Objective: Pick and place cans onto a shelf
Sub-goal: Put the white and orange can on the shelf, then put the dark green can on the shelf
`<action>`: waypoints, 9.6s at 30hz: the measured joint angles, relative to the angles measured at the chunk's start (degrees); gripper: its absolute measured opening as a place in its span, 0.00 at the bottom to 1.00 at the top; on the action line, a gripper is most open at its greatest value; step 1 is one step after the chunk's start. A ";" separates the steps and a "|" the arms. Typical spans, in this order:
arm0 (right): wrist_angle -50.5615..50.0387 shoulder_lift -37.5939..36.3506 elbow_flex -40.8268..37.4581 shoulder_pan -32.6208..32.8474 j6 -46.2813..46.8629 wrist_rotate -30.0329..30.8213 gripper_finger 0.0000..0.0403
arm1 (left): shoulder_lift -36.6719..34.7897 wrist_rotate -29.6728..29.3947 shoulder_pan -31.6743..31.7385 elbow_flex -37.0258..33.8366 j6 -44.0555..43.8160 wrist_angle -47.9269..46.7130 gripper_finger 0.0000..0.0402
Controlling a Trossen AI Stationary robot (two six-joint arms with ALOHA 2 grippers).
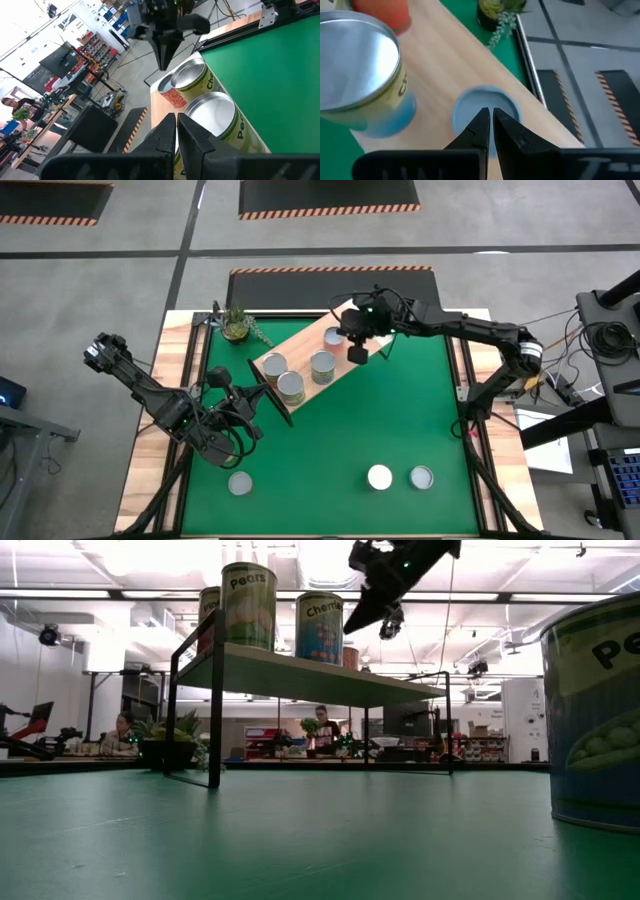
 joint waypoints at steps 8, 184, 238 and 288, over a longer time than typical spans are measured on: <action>-0.62 4.12 0.00 -0.31 -1.75 0.58 0.03 | 0.00 0.00 -0.02 0.00 0.00 0.00 0.00; 11.08 -44.57 -39.71 32.54 10.27 12.64 0.03 | 43.53 53.76 19.51 56.08 -0.32 -11.61 0.71; 15.80 -17.26 -28.16 33.29 9.61 6.59 0.60 | 51.58 46.53 19.52 60.48 5.83 -18.37 0.74; 49.27 -29.90 -51.74 13.14 15.95 18.19 0.65 | 13.56 21.03 2.95 14.18 11.06 12.45 0.95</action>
